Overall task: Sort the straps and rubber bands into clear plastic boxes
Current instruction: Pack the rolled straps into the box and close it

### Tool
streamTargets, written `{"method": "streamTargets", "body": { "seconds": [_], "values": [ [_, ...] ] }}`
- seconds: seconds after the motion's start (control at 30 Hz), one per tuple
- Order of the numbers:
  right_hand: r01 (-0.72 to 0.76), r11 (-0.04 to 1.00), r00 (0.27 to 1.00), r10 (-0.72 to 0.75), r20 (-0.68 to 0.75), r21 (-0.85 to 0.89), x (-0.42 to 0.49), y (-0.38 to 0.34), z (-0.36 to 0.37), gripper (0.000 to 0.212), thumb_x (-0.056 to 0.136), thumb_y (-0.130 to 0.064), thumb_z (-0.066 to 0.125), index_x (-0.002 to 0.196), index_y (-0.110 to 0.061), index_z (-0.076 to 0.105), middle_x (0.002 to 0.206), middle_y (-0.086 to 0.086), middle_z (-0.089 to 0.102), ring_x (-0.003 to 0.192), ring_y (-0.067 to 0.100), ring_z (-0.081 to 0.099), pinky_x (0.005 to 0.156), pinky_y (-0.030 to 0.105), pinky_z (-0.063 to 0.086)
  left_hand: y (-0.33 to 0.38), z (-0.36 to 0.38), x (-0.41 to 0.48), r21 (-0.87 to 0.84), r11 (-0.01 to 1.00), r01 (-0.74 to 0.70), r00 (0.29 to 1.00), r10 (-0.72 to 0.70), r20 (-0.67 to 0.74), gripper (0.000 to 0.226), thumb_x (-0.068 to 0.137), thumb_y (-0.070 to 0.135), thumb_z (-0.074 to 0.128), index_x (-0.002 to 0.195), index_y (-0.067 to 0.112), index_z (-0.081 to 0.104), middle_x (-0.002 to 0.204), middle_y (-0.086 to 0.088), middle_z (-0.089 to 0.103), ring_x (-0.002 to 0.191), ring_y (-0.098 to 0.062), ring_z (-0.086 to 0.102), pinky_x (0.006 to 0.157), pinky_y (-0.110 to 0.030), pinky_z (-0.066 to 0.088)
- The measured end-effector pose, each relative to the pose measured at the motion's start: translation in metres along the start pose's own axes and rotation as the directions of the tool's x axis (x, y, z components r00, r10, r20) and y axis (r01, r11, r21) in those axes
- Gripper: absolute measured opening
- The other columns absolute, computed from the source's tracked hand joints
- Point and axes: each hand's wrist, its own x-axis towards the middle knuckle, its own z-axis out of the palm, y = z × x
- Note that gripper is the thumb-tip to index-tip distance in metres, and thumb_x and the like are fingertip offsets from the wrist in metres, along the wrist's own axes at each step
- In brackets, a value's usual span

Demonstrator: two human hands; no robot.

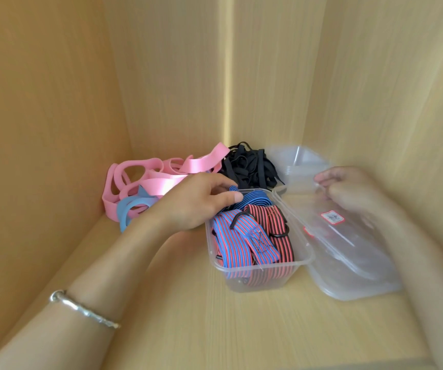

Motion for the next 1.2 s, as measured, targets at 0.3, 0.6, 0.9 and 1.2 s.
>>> {"method": "streamTargets", "body": {
  "seconds": [0.3,0.6,0.9,1.2],
  "values": [
    [0.346,0.938,0.938,-0.345,0.044,-0.021,-0.028,-0.036,0.025,0.028,0.093,-0.013,0.055,0.086,-0.038,0.066,0.090,-0.020,0.065,0.083,-0.002,0.061,0.069,0.015,0.043,-0.004,-0.003,0.000,0.120,0.976,-0.179,0.984,0.176,0.037,0.020,0.085,0.017,0.071,0.105,0.017,0.073,0.085,0.018,0.069,0.071,0.008,0.057,0.076,-0.016,0.046],
    [0.551,0.821,0.671,-0.542,0.507,0.148,-0.062,-0.059,0.038,0.018,0.077,-0.037,0.072,0.091,-0.026,0.070,0.083,-0.009,0.066,0.072,-0.005,0.051,0.065,0.007,0.037,-0.008,-0.007,0.000,0.335,0.875,-0.349,0.932,0.360,0.029,0.020,0.079,0.033,0.067,0.098,0.031,0.073,0.071,0.021,0.058,0.068,0.006,0.052,0.065,-0.037,0.048],
    [0.554,0.812,0.581,-0.535,0.613,0.183,-0.056,-0.054,0.030,0.034,0.064,-0.053,0.072,0.097,-0.043,0.072,0.106,-0.012,0.062,0.104,0.011,0.057,0.094,0.036,0.043,-0.012,-0.005,-0.001,0.212,0.933,-0.291,0.956,0.294,0.019,0.028,0.079,0.035,0.069,0.105,0.026,0.074,0.092,0.007,0.073,0.086,-0.014,0.066,0.077,-0.041,0.052],
    [0.552,0.814,0.514,-0.502,0.695,0.179,-0.062,-0.051,0.019,0.061,0.050,-0.044,0.084,0.106,-0.058,0.064,0.118,-0.031,0.053,0.122,-0.010,0.046,0.100,0.005,0.031,-0.016,-0.003,0.000,0.253,0.936,-0.244,0.961,0.268,-0.063,0.018,0.082,0.039,0.072,0.099,0.037,0.067,0.079,0.007,0.071,0.068,-0.016,0.059,0.070,-0.037,0.049]
  ]
}}
